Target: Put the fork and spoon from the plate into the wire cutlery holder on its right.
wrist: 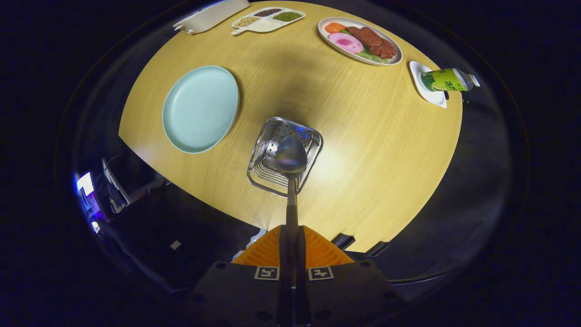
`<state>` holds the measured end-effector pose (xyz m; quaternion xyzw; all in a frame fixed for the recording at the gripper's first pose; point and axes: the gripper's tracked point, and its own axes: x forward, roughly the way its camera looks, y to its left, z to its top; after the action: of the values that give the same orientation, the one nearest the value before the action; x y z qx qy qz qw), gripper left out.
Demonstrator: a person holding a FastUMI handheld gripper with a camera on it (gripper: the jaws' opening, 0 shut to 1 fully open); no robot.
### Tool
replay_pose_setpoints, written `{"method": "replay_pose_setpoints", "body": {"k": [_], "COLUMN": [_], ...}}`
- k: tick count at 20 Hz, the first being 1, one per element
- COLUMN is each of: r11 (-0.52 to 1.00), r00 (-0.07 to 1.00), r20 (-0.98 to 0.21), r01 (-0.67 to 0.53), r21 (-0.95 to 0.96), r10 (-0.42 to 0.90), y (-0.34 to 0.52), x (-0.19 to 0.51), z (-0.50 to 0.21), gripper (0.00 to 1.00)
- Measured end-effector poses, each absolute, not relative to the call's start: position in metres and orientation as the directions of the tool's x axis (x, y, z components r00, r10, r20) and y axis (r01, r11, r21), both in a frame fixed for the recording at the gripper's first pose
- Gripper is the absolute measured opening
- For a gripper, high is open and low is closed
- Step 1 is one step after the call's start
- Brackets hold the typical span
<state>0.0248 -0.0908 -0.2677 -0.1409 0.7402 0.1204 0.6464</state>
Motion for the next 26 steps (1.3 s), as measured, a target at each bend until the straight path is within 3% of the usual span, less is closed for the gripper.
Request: {"method": "replay_pose_setpoints", "body": {"k": [5,12,14,15,20,24,26], "r11": [0.920,0.915,0.915,0.917,0.940,0.951,0.959], "r00": [-0.220,-0.175,-0.124,-0.095,0.131,0.376,0.499], "r20": [-0.968,-0.979,-0.989,-0.993,-0.989,-0.913,-0.850], "r01": [-0.392,-0.402,-0.402,-0.398,-0.340,-0.308,-0.281], "r21": [-0.024,-0.026,-0.026,-0.025,0.024,0.039,0.025], "r10": [-0.119,-0.105,-0.082,-0.068,0.073,0.159,0.168], "y": [-0.079,-0.073,-0.072,-0.073,-0.072,-0.075,-0.082], "x": [0.036,0.048,0.052,0.053,0.064,0.068,0.069], "z": [-0.277,-0.284,-0.282,-0.281,-0.258,-0.226,-0.206], "gripper": [0.08,0.17,0.36,0.54,0.63,0.77,0.79]}}
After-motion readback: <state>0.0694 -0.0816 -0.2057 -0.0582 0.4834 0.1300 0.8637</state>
